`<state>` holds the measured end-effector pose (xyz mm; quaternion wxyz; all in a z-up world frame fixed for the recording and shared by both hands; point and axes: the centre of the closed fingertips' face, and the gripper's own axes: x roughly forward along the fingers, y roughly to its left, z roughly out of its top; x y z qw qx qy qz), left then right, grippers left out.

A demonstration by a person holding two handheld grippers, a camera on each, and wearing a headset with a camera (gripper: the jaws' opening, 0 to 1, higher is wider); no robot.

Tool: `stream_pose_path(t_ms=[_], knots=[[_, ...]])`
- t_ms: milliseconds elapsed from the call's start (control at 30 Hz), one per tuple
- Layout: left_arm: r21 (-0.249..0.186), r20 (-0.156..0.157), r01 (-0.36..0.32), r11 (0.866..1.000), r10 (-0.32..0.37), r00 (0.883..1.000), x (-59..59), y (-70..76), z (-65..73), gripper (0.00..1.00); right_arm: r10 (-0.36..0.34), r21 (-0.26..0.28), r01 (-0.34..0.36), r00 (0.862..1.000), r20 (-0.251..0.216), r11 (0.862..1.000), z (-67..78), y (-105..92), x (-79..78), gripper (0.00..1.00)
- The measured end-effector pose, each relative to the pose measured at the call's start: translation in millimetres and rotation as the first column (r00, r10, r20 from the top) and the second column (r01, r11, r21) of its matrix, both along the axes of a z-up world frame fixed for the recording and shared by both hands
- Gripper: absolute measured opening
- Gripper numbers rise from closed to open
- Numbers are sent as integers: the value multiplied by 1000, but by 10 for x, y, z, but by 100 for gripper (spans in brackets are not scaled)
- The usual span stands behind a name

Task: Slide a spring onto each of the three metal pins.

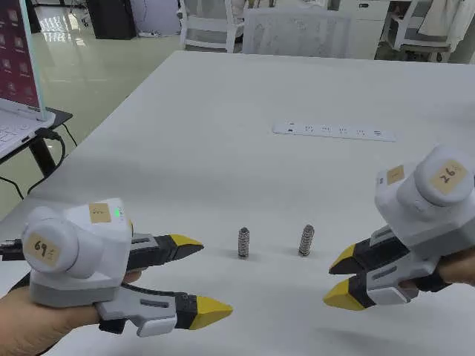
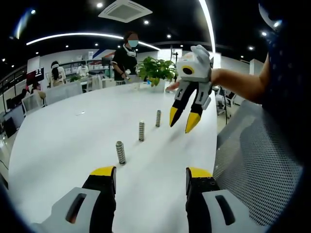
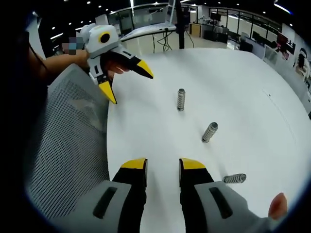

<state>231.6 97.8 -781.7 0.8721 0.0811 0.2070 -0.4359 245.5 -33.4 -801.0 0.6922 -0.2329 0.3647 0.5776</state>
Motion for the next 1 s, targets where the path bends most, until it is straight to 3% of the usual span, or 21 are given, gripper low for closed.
stream_pose_path(t_ms=[433, 700, 1000], knots=[[-1, -1, -3, 1000, 3, 1000, 14, -9, 8, 53, -126, 53, 125, 992, 19, 991, 37, -352, 99, 26], [6, -2, -4, 1000, 4, 1000, 35, -2, 13, 54, -209, 114, 203, 977, 38, 972, 112, -574, 171, 30], [6, -12, -13, 1000, 13, 1000, 41, 16, -18, 54, -277, 134, 268, 959, 52, 954, 79, -779, 232, 41]])
